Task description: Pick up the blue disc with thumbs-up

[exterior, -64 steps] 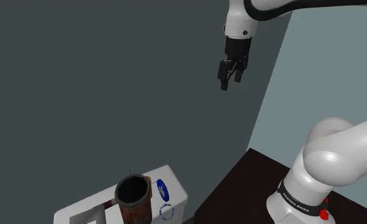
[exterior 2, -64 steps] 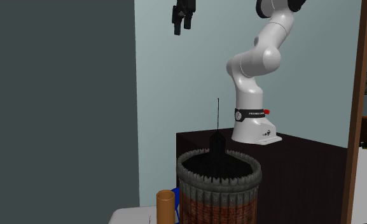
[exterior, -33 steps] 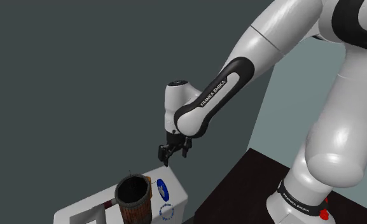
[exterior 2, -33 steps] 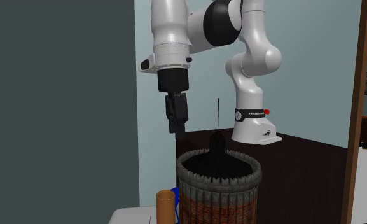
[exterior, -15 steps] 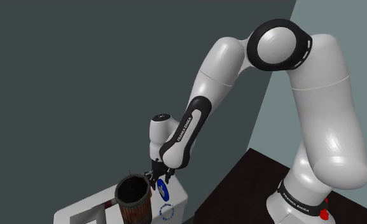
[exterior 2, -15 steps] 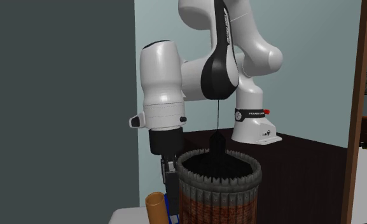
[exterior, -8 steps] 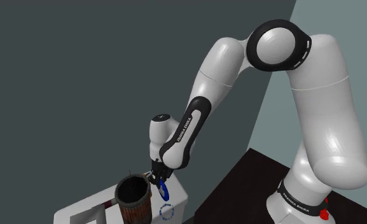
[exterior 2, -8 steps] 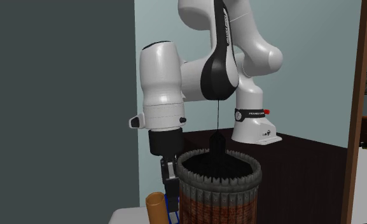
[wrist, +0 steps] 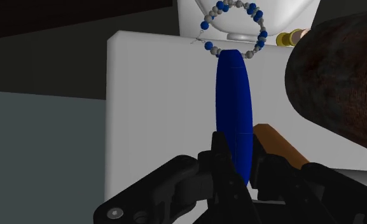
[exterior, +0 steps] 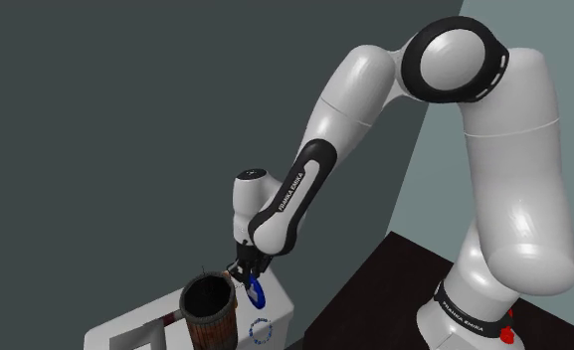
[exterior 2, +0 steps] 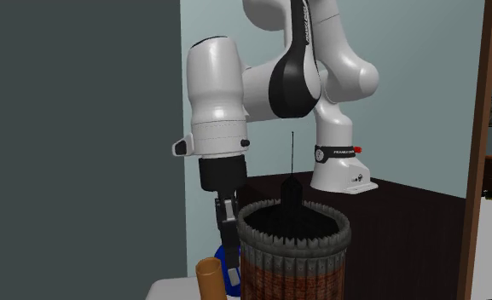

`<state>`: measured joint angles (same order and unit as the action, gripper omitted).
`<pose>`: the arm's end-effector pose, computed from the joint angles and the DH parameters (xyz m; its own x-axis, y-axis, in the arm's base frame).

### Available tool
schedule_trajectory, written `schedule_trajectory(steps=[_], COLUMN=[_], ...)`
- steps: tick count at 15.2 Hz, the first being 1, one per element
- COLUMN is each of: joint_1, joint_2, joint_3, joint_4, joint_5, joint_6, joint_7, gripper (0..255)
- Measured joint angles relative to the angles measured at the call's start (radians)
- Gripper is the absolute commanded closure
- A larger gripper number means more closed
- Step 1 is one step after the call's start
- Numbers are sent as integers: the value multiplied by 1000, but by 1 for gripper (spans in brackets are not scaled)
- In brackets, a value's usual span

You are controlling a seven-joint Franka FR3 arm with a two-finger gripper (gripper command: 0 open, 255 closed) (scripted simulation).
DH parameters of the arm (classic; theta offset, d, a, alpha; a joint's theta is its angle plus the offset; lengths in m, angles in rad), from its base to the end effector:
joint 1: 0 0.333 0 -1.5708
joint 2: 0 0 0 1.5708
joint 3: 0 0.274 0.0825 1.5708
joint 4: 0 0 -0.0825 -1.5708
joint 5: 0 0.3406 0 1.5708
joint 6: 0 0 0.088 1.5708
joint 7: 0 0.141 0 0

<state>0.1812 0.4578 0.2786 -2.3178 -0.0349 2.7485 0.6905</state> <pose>0.4259 0.2264 0.1196 0.9727 -0.2197 -0.0753 -0.2254 -0.9711 -0.0787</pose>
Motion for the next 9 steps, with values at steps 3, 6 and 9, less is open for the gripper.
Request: schedule_trajectory(steps=[3, 6, 9], joint_1=[-10, -22, -31], joint_2=[-42, -82, -119], joint_3=[15, 28, 40], joint_4=[-9, -16, -18], joint_5=[14, 29, 44], joint_6=[-32, -65, -99], joint_7=[-5, -14, -21], gripper=[255, 255, 255])
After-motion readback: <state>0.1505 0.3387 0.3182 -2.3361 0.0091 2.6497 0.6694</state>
